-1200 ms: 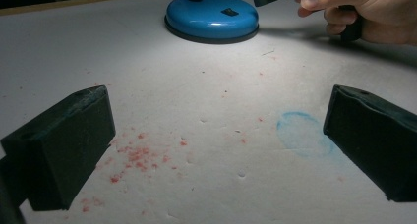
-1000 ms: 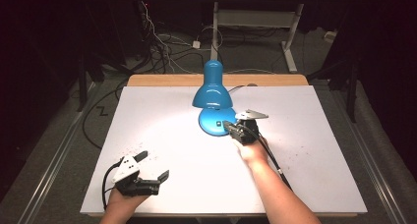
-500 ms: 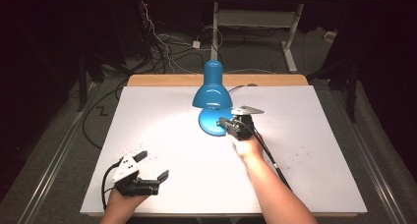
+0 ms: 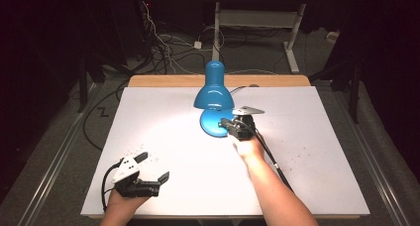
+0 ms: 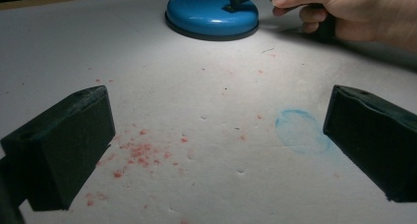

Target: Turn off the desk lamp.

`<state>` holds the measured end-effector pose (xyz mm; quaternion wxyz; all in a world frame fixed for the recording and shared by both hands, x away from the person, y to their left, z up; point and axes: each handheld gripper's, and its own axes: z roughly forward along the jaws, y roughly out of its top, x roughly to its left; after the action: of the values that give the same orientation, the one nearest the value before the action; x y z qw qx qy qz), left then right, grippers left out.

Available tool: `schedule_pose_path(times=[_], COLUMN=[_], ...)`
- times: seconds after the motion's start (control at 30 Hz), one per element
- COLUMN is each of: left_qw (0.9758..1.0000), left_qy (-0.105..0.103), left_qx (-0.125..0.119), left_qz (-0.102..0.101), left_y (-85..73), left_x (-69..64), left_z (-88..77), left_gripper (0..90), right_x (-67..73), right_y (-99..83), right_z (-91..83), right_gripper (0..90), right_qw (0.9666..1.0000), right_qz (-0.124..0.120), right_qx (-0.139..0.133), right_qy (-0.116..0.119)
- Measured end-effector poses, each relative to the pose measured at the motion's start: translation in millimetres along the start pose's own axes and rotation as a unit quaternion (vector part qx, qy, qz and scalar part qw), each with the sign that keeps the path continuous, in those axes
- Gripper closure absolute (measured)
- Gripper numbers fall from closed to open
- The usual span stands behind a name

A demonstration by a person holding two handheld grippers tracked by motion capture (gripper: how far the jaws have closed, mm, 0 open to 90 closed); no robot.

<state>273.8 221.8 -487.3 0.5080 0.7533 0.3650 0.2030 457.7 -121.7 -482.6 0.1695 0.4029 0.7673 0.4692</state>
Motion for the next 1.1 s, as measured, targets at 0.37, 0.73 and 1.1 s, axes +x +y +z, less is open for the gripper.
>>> schedule_pose_path(times=[0.37, 0.73, 1.1], left_qw=[1.0, 1.0, 1.0], left_qy=[0.002, 0.002, -0.003], left_qx=[0.001, 0.003, 0.006], left_qz=[0.001, 0.001, -0.007], left_y=[-2.2, -2.7, -3.0], left_x=[0.2, -0.3, -1.9], left_z=[1.1, 0.3, 0.8], left_gripper=[0.0, 0.0, 0.0], right_x=[2.3, 3.5, 1.8], right_y=[0.0, -0.5, -1.3], right_z=[1.3, 2.6, 5.4], right_gripper=[90.0, 90.0, 90.0], right_qw=[1.0, 0.9999, 1.0], right_qz=[-0.004, -0.013, -0.002], right_qx=[-0.004, -0.007, -0.008], right_qy=[0.006, 0.006, -0.004])
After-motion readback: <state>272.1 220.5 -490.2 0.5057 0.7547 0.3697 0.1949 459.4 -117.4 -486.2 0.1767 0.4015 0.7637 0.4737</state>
